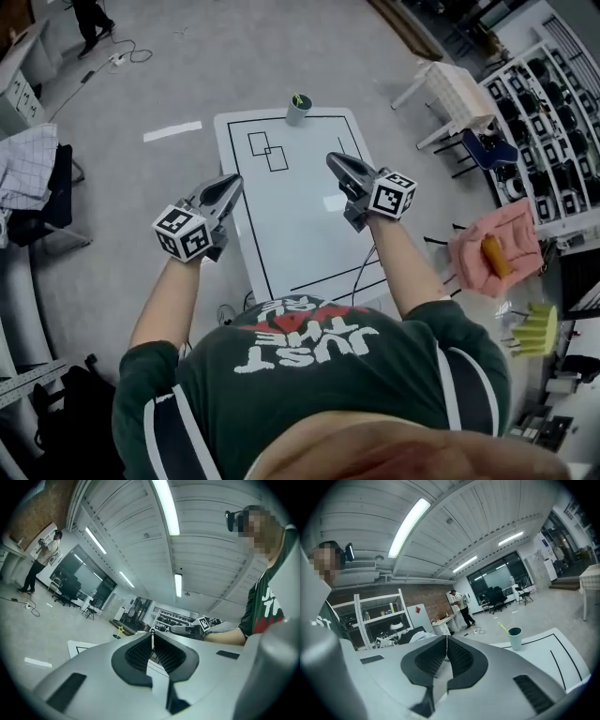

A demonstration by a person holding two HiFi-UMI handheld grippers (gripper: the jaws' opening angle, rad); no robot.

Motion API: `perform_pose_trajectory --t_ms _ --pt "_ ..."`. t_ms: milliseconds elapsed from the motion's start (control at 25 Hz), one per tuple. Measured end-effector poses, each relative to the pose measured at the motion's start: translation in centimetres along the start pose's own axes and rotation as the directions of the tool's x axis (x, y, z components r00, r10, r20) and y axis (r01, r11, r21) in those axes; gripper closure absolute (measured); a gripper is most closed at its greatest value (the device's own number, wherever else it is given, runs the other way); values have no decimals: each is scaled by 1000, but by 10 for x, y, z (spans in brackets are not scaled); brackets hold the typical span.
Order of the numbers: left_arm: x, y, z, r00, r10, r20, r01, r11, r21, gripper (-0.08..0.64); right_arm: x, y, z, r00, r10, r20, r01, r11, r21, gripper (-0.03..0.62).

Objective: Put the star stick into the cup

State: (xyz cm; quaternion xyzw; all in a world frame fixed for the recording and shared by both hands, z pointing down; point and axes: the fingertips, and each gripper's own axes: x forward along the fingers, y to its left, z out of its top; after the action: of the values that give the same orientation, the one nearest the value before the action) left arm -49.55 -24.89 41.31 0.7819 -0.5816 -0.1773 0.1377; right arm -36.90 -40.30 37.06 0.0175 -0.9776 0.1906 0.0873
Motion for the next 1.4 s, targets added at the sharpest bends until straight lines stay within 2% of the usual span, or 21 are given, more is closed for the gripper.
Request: perform_pose_trajectory --t_ms 200,440,600,720,920,1240,1400 --pt "-2 -61 -13 999 38 -3 -38 999 3 537 -42 1 -9 998 62 -6 -62 998 2 557" --pt "32 -153 -29 993 105 56 -104 994 -37 537 -121 2 -26 988 140 -57 -142 989 -34 558" --pt "50 -204 -48 989 138 48 -138 990 -4 538 -169 -5 -36 984 158 -78 -163 985 -60 558" --pt "52 -232 -59 984 168 52 -170 985 22 538 -195 -4 -43 981 165 -104 -177 977 -116 558" --pt "55 -255 -68 976 204 76 -207 978 31 537 -226 0 -42 978 166 -126 -189 963 -193 558" --pt "68 -267 -67 977 201 72 -206 975 76 538 -244 4 -39 980 161 -116 -183 960 -210 558" --pt "71 -273 -67 979 191 70 -197 977 85 538 -246 11 -40 975 193 -112 -212 957 -199 558"
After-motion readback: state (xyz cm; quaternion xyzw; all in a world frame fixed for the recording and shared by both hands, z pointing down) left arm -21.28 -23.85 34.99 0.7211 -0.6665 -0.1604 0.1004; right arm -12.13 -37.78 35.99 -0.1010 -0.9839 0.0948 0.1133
